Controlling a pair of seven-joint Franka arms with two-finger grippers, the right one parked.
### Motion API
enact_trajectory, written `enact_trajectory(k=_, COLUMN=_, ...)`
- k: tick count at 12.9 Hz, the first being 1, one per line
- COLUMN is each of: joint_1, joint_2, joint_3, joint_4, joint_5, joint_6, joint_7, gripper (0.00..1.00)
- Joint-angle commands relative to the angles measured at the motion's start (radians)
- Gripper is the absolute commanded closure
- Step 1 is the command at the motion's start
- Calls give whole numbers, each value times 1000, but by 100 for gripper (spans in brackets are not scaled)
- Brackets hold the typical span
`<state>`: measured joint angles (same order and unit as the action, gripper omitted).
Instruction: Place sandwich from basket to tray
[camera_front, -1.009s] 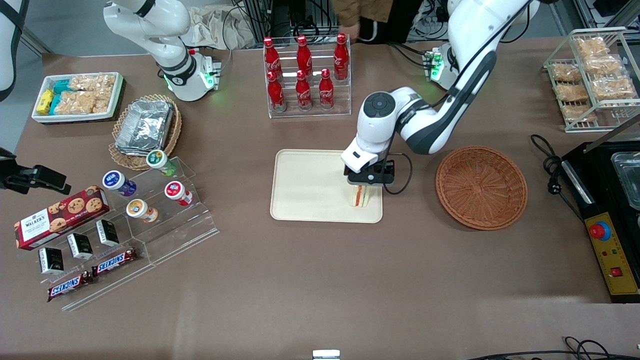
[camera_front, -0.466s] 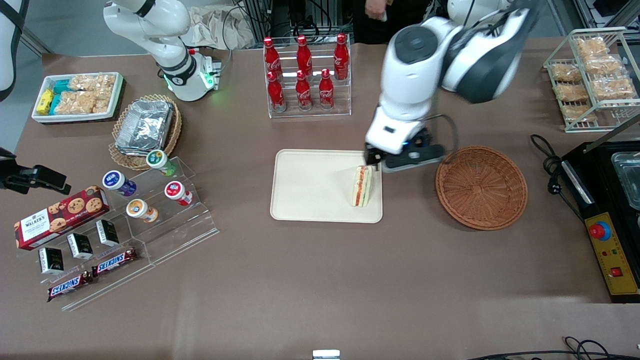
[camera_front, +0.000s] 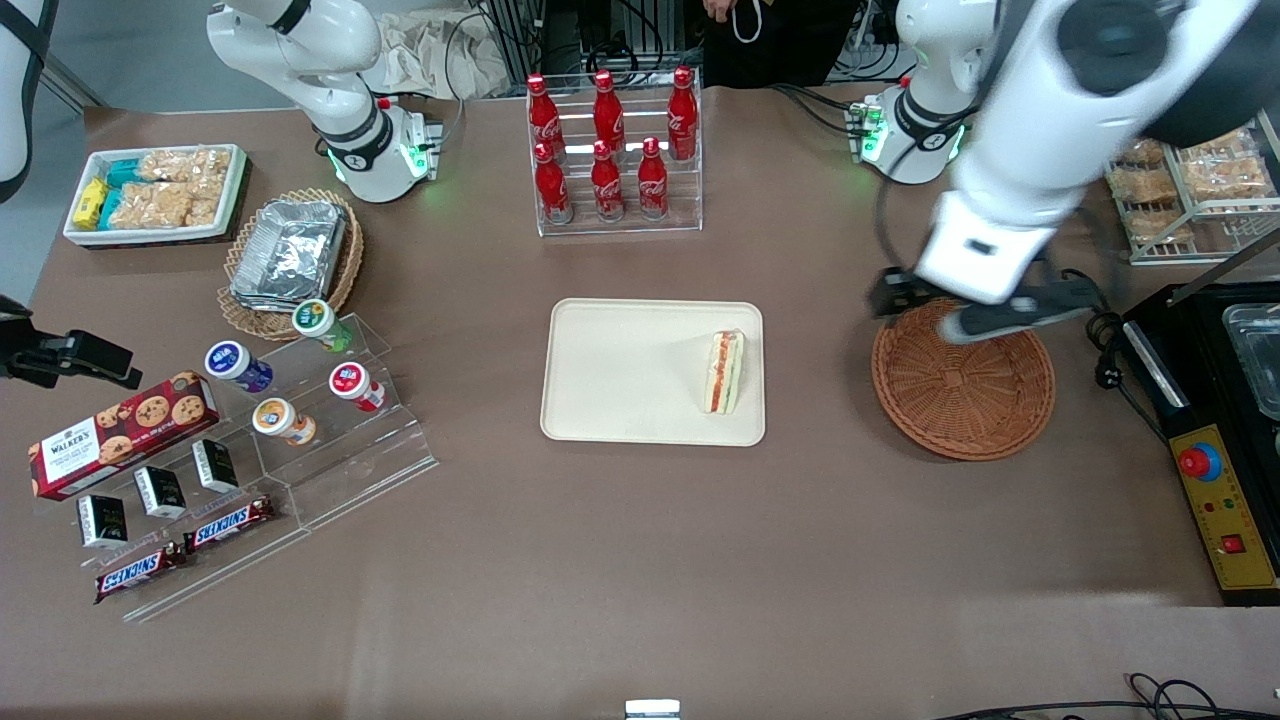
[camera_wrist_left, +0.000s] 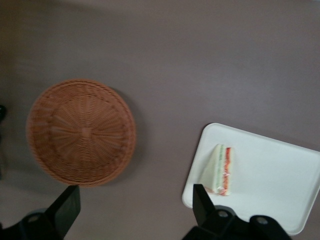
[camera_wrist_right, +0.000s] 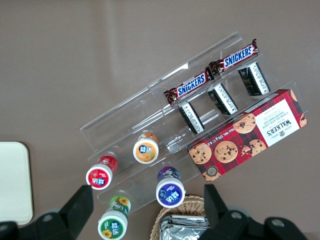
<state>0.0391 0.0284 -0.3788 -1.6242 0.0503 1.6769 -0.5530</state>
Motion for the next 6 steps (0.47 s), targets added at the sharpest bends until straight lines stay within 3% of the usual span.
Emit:
enact_trajectory(k=1, joint_1=-127, joint_2=-65, joint_3=247, joint_4=-5, joint_5=-56, joint_6=-74, joint_7=224, gripper=0)
enact_trajectory(k=2, joint_1=-161, joint_2=-76, joint_3=318, joint_4=6, joint_5=-56, joint_6=-92, joint_7=257, gripper=0)
enact_trajectory(k=4, joint_1=-166, joint_2=-79, joint_3=360, joint_4=36, joint_5=-55, joint_6=-112, joint_7=303, gripper=0)
enact_trajectory(k=6, joint_1=-165, joint_2=-71, joint_3=405, joint_4=70, joint_5=-47, joint_6=-163, joint_7=457, gripper=0)
